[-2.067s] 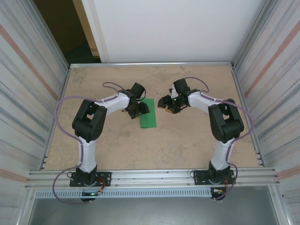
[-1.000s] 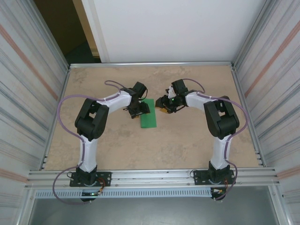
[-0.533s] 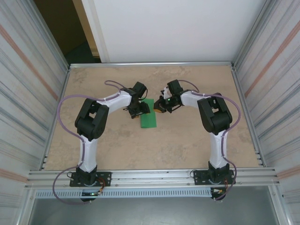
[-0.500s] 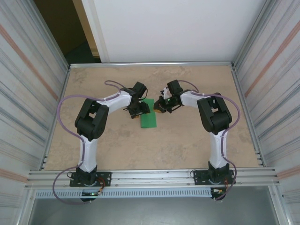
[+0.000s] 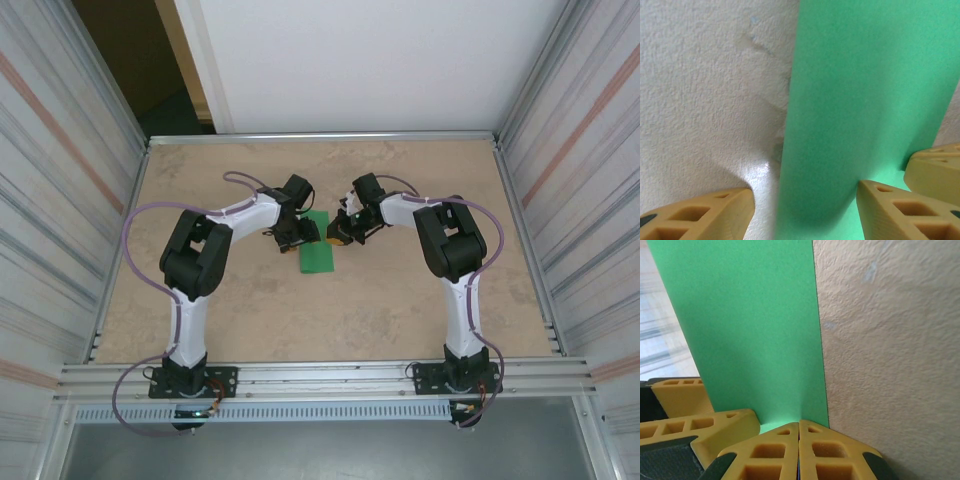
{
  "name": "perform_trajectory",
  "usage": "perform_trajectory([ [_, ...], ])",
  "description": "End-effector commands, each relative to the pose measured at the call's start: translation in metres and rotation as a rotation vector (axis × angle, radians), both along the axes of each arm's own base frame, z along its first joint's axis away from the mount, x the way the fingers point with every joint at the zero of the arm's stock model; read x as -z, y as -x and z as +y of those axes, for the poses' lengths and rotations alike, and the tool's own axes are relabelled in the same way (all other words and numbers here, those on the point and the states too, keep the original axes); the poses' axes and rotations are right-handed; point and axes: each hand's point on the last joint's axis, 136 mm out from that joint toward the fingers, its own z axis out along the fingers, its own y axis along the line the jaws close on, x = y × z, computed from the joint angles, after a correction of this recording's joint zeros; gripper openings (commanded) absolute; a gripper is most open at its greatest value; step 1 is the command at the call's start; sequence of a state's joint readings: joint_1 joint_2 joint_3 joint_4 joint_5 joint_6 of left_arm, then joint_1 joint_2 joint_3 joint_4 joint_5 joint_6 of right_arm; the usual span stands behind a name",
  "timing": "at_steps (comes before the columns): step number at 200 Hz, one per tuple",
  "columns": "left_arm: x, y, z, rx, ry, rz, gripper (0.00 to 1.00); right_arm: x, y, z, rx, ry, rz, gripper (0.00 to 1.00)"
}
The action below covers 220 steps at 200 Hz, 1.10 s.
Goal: Fold a paper plane with a square sheet of paper (pick it up from the middle)
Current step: Hold the square sheet of paper at the center of the table, then first fold the square sheet of paper in half at the center of the table.
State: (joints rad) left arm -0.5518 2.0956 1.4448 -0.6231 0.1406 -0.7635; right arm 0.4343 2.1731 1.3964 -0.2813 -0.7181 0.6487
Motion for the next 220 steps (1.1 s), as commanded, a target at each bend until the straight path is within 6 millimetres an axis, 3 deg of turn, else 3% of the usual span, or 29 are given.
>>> perform_trajectory([
  [1, 0.099, 0.075, 0.044, 0.011, -0.188, 0.296, 0.61, 0.035, 0.015, -0.016, -0.009, 0.138, 0.062, 0.09],
  [26, 0.071, 0.052, 0.031, 0.011, -0.110, 0.213, 0.61, 0.051, 0.024, -0.023, -0.020, 0.218, 0.077, 0.08],
  [74, -0.029, -0.012, 0.008, 0.010, 0.096, -0.063, 0.63, 0.070, 0.035, -0.027, -0.031, 0.305, 0.092, 0.06],
  [110, -0.074, -0.025, 0.010, 0.004, 0.209, -0.187, 0.60, 0.079, 0.037, -0.028, -0.015, 0.305, 0.097, 0.01],
  [158, -0.106, -0.020, -0.020, 0.114, 0.429, -0.264, 0.36, 0.087, 0.041, -0.030, -0.012, 0.310, 0.112, 0.00],
  [196, -0.096, -0.006, -0.049, 0.193, 0.512, -0.213, 0.17, 0.091, 0.044, -0.032, -0.012, 0.326, 0.119, 0.00],
  [220, -0.078, -0.003, -0.053, 0.208, 0.483, -0.153, 0.10, 0.093, 0.045, -0.033, -0.012, 0.341, 0.122, 0.00],
])
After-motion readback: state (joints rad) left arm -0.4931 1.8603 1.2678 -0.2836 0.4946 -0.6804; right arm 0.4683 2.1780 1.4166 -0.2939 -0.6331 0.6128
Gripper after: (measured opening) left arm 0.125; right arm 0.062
